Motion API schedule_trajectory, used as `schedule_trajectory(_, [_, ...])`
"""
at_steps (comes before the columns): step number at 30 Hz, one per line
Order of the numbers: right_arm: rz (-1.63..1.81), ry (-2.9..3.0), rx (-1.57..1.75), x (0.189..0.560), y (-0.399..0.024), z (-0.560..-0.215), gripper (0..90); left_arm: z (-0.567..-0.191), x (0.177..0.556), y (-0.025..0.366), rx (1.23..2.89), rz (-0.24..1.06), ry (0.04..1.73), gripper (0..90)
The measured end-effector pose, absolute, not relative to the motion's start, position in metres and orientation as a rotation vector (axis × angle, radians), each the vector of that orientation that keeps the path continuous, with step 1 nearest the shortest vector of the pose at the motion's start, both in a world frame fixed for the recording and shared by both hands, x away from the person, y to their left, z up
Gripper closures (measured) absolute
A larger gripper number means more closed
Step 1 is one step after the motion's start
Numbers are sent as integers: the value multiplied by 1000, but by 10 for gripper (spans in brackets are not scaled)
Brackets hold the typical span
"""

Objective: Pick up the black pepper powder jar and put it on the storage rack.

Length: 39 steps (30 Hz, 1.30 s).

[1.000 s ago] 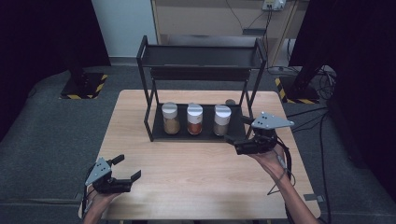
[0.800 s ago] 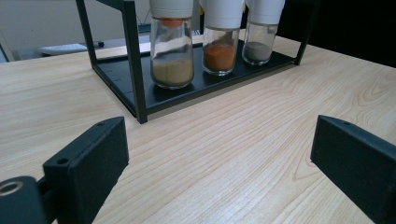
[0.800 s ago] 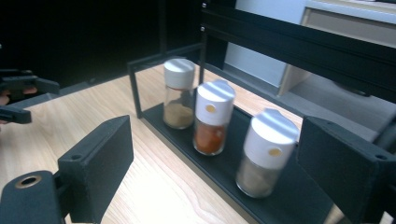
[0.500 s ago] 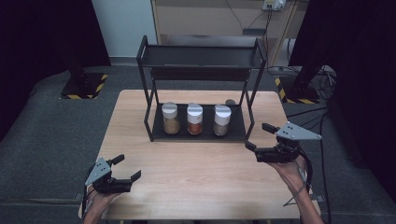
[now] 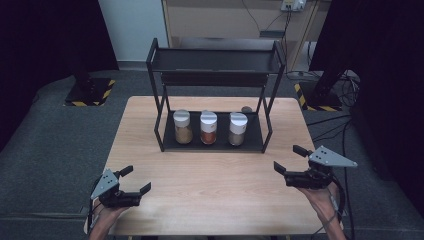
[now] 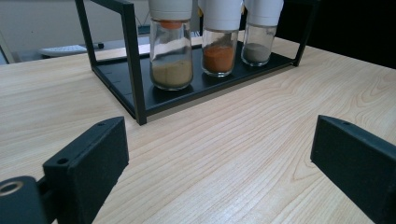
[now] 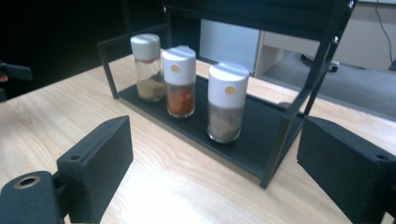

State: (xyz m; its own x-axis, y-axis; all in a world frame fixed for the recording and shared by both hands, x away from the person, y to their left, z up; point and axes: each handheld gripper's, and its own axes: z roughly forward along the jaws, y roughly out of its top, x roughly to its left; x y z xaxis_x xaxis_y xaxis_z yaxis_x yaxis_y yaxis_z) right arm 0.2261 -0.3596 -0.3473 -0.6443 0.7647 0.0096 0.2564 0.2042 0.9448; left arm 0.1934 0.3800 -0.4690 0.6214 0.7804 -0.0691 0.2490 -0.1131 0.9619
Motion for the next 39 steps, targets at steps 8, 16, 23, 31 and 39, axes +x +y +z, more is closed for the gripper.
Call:
schedule_trajectory(8, [1430, 1998, 975, 211, -365, -366, 104, -468, 193, 379, 1674, 563, 852, 34])
schedule_trajectory(16, [1435, 1985, 1007, 203, -370, -387, 102, -468, 193, 378, 1678, 561, 845, 34])
schedule_trajectory(23, [1453, 1962, 1040, 200, -372, -404, 102, -468, 193, 378, 1678, 561, 841, 34])
schedule_trajectory(31, [1440, 1964, 1061, 200, -373, -414, 102, -469, 193, 378, 1676, 559, 840, 35])
schedule_trajectory(39, [1412, 1979, 1057, 202, -372, -421, 99, -469, 194, 379, 1675, 559, 836, 35])
